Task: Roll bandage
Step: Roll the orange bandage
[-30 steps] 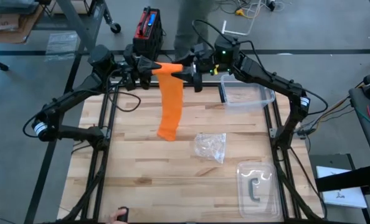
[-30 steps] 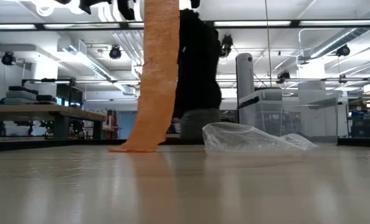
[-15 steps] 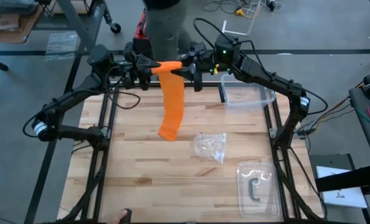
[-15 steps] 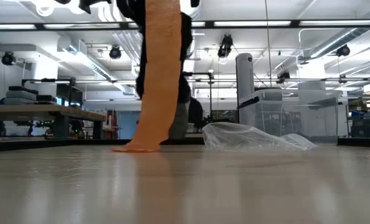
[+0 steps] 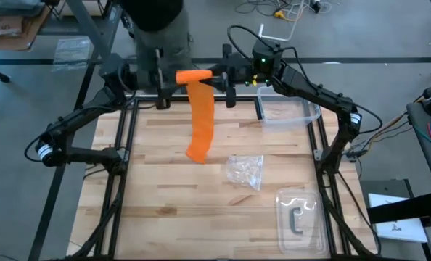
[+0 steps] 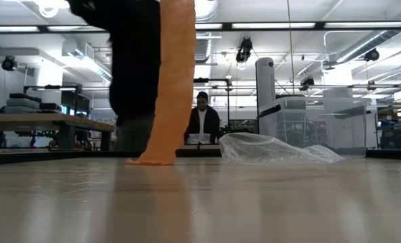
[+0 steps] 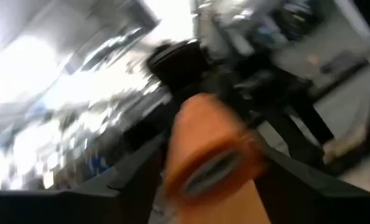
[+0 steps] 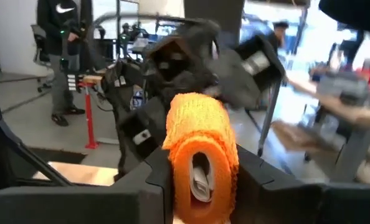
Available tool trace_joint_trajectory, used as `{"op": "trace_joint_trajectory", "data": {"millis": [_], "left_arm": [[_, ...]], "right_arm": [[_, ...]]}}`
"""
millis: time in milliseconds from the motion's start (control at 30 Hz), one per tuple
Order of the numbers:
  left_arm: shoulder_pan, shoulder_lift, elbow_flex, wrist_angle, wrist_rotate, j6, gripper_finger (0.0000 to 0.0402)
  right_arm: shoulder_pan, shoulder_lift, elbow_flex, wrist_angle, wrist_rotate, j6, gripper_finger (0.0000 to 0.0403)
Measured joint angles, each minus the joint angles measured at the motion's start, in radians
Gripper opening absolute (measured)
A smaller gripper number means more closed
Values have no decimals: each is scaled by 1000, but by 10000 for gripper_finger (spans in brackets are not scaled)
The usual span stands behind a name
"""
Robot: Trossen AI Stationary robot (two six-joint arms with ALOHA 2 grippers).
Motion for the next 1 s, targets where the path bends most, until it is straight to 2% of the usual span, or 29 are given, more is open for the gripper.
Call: {"op": "trace_joint_trajectory", "data": {"millis": [100,233,467,667,867,1000], "left_arm": [[3,-14,0,-22,-15,-172,279],[5,-22,0,-46,47,-237,297],[4,-29,0,-36,56,-372,303],[4,-22,0,-36,57,-301,286],[4,6,0,-34,57,-109,267],[1,18,-1,-12,57,-101,254]], "right_arm": [[2,-1,0,12,-8,-133,91],[5,-1,-1,48,-10,-241,86],[4,-2,-1,3,-3,-373,86],[4,3,-1,-5,25,-351,84],[4,4,-2,-9,25,-286,84],[4,4,-2,-20,25,-281,79]]}}
